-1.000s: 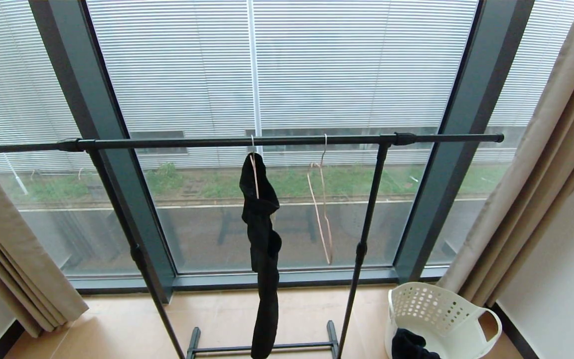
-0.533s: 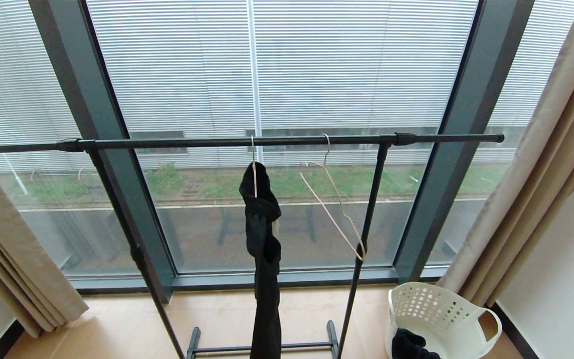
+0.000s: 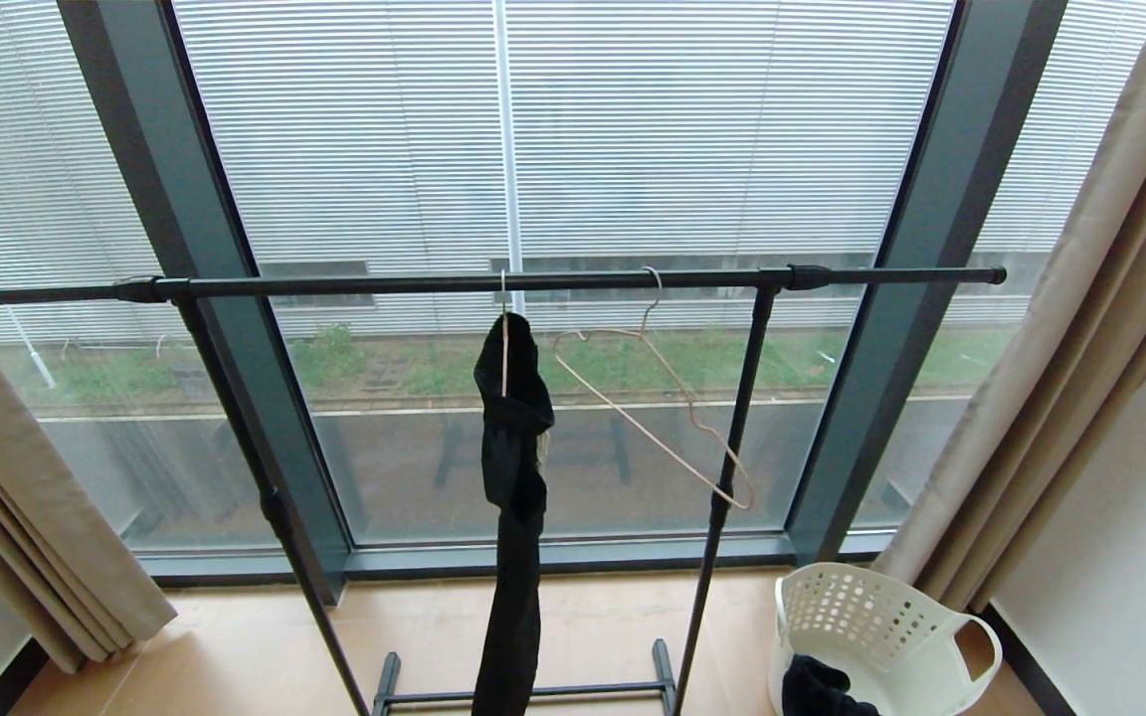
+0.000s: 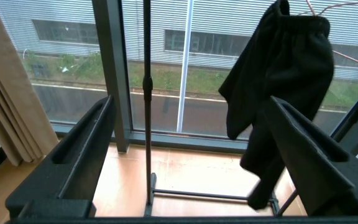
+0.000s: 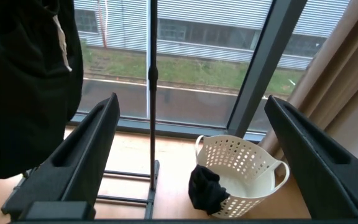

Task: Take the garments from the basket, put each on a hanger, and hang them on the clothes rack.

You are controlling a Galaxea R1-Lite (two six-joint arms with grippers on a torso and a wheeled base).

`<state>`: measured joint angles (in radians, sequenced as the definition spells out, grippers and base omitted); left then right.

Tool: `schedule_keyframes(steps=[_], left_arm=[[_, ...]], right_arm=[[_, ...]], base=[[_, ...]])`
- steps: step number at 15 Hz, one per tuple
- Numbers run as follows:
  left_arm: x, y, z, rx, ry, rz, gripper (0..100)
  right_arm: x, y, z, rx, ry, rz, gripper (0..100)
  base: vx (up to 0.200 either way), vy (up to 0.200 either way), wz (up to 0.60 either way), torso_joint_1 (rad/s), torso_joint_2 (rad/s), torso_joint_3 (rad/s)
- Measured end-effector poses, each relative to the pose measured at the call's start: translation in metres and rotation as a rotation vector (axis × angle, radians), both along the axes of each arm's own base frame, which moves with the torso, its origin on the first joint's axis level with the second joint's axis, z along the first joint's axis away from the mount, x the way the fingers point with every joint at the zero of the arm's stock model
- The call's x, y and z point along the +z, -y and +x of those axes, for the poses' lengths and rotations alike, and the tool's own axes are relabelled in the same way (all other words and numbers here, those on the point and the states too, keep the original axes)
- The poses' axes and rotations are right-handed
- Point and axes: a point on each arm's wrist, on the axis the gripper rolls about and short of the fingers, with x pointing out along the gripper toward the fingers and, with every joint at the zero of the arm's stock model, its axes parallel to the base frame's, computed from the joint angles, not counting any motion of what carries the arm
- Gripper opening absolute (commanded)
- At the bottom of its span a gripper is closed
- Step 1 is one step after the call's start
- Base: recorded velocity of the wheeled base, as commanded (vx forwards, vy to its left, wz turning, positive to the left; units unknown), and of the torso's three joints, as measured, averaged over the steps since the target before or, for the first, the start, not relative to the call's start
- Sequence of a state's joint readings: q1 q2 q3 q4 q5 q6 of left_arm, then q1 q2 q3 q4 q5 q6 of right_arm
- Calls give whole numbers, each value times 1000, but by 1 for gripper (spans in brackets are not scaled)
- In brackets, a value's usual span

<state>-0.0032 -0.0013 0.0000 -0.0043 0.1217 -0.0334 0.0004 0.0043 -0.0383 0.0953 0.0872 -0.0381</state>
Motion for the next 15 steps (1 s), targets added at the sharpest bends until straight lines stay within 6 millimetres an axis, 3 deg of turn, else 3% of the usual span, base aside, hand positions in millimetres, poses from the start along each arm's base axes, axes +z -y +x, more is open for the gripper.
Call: schedule_keyframes(steps=[7,15], left_arm=[[0,0,0,-1,0,1,100],[0,0,0,-2,0,0,100]], right_arm=[[0,0,0,1,-3,-1,100],[0,0,0,1,-3,-1,100]], base=[[0,0,0,0,0,0],[0,0,0,-152,334,168]])
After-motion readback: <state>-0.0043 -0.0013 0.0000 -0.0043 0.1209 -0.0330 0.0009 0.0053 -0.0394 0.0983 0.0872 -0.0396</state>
